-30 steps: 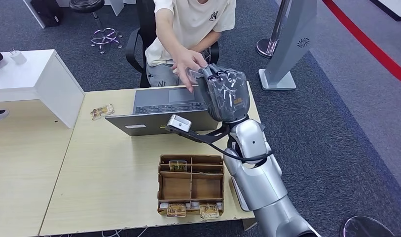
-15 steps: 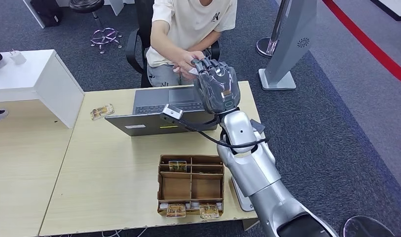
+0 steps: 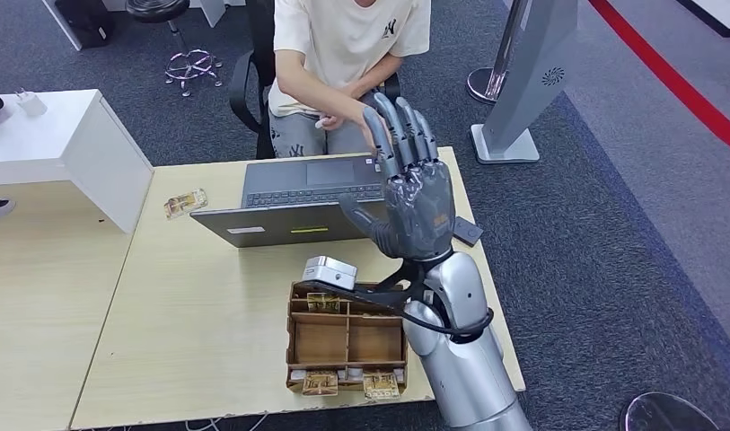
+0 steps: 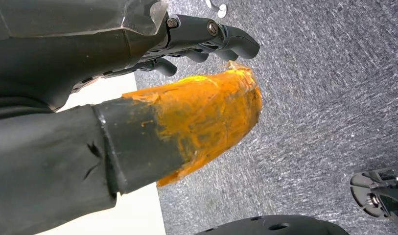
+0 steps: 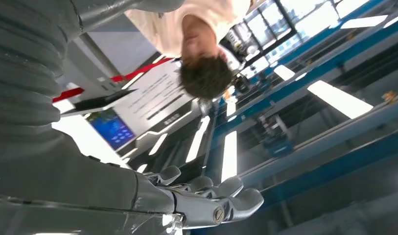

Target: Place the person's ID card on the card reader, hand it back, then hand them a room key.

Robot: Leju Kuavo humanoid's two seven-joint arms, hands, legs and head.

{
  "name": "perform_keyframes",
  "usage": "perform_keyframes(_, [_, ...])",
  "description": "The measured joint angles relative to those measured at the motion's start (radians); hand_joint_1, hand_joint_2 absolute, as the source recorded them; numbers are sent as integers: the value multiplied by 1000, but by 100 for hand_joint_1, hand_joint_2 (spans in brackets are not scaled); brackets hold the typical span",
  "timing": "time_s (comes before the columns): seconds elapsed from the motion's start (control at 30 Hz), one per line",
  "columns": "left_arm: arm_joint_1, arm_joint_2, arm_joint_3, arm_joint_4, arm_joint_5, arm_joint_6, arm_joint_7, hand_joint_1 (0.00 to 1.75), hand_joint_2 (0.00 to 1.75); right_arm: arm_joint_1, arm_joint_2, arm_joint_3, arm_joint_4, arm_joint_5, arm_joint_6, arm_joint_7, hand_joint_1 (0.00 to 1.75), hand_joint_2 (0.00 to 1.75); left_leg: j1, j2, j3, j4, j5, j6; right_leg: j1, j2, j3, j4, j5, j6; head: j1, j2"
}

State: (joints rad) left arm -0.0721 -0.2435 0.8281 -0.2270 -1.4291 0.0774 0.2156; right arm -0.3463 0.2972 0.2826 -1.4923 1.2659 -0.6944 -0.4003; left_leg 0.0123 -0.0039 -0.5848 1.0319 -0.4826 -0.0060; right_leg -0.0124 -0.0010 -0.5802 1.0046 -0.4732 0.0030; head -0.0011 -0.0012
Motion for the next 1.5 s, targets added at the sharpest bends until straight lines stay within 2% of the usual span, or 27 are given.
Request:
perform_keyframes(0.1, [0, -1, 5, 0, 12, 7, 3, 0, 0, 42, 14, -29, -67, -82, 0, -40, 0, 175, 0, 0, 0, 0, 0, 0, 0, 0, 0, 0, 0, 0, 0, 0])
perform_keyframes(0.23, [1, -4, 24, 0, 38, 21, 7, 0, 0, 128, 7, -46, -174, -218, -1, -125, 0, 175, 0, 0, 0, 0, 0, 0, 0, 0, 0, 0, 0, 0, 1, 0])
perform_keyframes(0.3, [1, -6, 35, 0, 46, 27, 7, 0, 0, 181, -1, -49, -217, -240, -1, -151, 13, 175, -1, 0, 0, 0, 0, 0, 0, 0, 0, 0, 0, 0, 1, 0])
perform_keyframes(0.4, [0, -9, 50, 0, 60, 36, 9, 0, 0, 259, -13, -50, -263, -264, -1, -185, 134, 175, 0, 0, 0, 0, -1, 0, 0, 0, 0, -1, 0, 0, 1, 0])
perform_keyframes(0.43, [0, -10, 55, 0, 67, 40, 11, 0, 0, 289, -16, -50, -276, -271, -1, -194, 169, 175, 0, 0, 0, 0, -1, 1, 0, 0, 0, -1, 0, 0, 1, 0])
perform_keyframes(0.47, [0, -11, 60, 0, 74, 45, 13, 0, 0, 320, -18, -50, -287, -273, -1, -200, 175, 175, 0, 0, 0, 0, -1, 1, 0, 0, 0, -1, -1, 0, 1, 0])
perform_keyframes(0.73, [0, -16, 90, 0, 94, 67, 23, 0, 0, 493, -21, -48, -321, -255, -1, -181, 175, 175, 0, 0, 0, 0, -2, -1, 0, 0, 0, -1, -1, 0, 0, 0])
perform_keyframes(1.0, [0, -17, 96, 0, 96, 74, 24, 0, 0, 545, -18, -36, -315, -225, -1, -142, 175, 175, 0, 0, 0, 0, -2, -1, 0, 0, 0, -1, -1, 0, 1, 0])
perform_keyframes(1.03, [0, -17, 96, 0, 95, 75, 25, 0, 0, 546, -18, -34, -313, -215, -1, -134, 164, 175, 0, 0, 0, 0, -2, -1, 0, 0, 0, -1, -1, 0, 1, 0])
perform_keyframes(1.13, [-1, -17, 96, 0, 93, 78, 25, 0, 0, 545, -19, -29, -299, -182, -1, -110, 58, 175, 0, 0, 0, 0, -2, -1, 0, 0, 1, -1, -1, 0, 1, 0])
perform_keyframes(1.17, [-1, -17, 96, 0, 92, 79, 25, 0, 0, 544, -20, -27, -292, -166, -1, -97, 29, 175, 0, 0, 0, 0, -2, -1, 0, 0, 1, -1, -1, 0, 1, 0])
perform_keyframes(1.23, [-1, -17, 96, 0, 91, 79, 25, 0, 0, 541, -24, -22, -274, -130, 0, -65, 19, 175, 0, 0, 0, 0, -2, -1, 0, 0, 1, -1, -1, 0, 1, 0])
perform_keyframes(1.33, [-1, -16, 96, 0, 85, 79, 26, 0, 0, 532, -27, -17, -250, -79, 0, -32, 19, 175, 0, 0, 0, 0, -2, -1, 0, 0, 1, -1, -1, 0, 1, 0])
perform_keyframes(1.43, [-1, -16, 96, 0, 79, 79, 27, 0, 0, 521, -27, -15, -225, -20, 0, -14, 29, 175, 0, 0, 0, 0, -2, -1, 0, 0, 1, 0, -1, 0, 1, 0])
perform_keyframes(1.5, [-1, -16, 96, 0, 78, 79, 27, 0, 0, 516, -27, -14, -212, 0, -1, -7, 46, 175, 0, 0, 0, 0, -2, -1, 0, 0, 1, 0, -1, 0, 1, 0])
